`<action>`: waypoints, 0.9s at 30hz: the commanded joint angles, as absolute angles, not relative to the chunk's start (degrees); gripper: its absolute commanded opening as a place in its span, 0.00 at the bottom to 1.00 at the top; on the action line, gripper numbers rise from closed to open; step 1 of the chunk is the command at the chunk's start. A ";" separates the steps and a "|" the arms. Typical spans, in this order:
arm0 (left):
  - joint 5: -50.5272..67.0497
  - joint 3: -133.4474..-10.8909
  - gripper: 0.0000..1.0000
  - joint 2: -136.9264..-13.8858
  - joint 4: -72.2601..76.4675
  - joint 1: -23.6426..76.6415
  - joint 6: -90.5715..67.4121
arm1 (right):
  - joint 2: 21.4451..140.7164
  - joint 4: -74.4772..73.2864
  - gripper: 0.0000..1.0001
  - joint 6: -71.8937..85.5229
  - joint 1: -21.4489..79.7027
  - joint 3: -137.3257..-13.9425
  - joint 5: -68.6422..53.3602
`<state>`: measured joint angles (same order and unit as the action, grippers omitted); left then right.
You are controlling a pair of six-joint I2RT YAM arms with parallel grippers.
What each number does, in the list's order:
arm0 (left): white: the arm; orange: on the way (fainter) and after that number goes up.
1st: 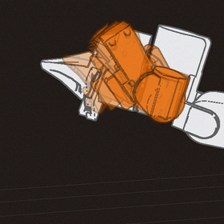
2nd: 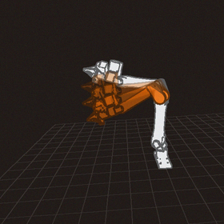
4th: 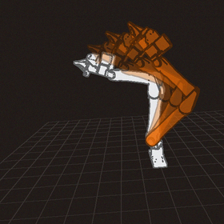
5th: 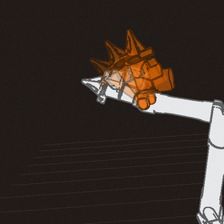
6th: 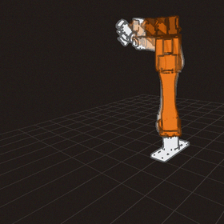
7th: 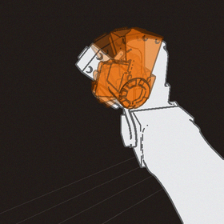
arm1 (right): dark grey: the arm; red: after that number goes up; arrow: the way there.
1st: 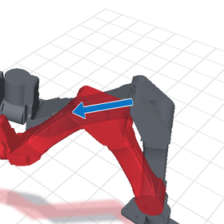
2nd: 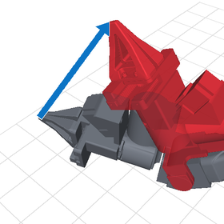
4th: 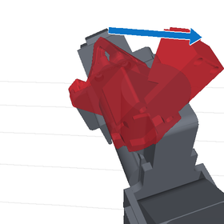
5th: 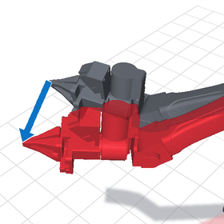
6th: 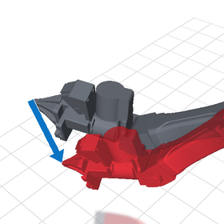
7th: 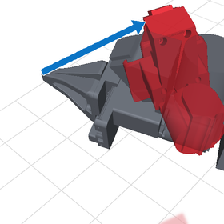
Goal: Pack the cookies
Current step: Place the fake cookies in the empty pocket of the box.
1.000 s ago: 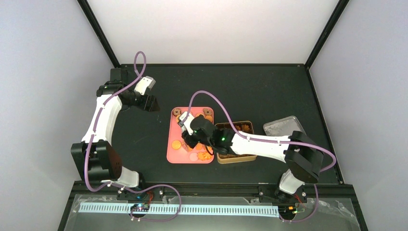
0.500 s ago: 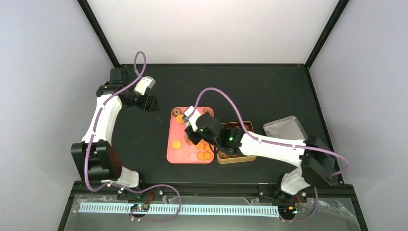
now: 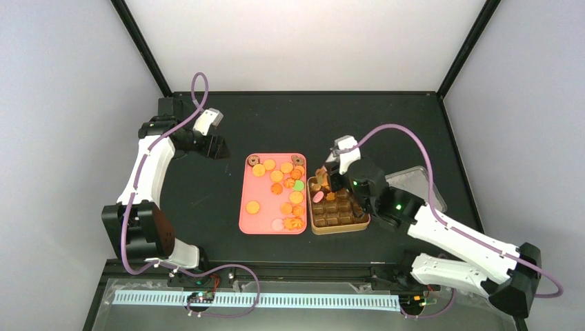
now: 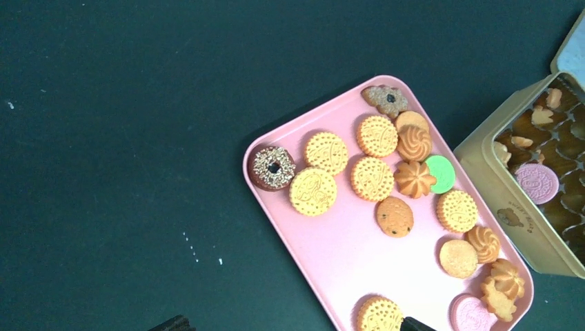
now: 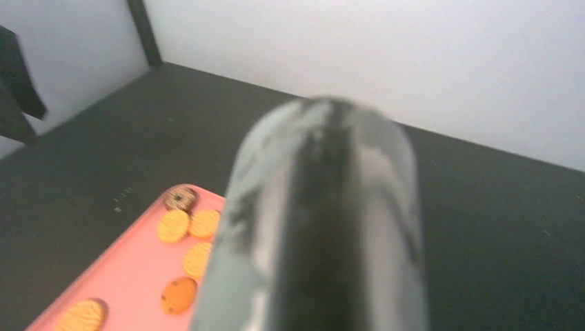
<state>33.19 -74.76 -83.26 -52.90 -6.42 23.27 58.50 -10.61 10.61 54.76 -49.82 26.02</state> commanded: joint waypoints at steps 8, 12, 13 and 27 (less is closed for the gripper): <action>35.15 -75.78 0.83 -83.47 -50.36 -6.46 21.73 | 50.77 -20.78 0.14 17.17 53.23 -43.10 33.75; 34.88 -75.24 0.85 -83.57 -49.92 -6.46 21.54 | 51.62 -20.90 0.18 17.58 53.29 -42.28 34.24; 34.91 -75.16 0.85 -83.58 -49.92 -6.49 21.49 | 52.05 -21.10 0.20 17.58 53.27 -42.34 34.39; 35.13 -74.79 0.85 -82.89 -50.53 -6.42 21.96 | 52.84 -21.44 0.44 15.35 53.17 -45.16 34.28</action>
<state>34.15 -74.74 -83.26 -50.92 -6.42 22.17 52.95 -22.09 16.53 53.47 -42.50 33.08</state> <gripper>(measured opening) 0.851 0.441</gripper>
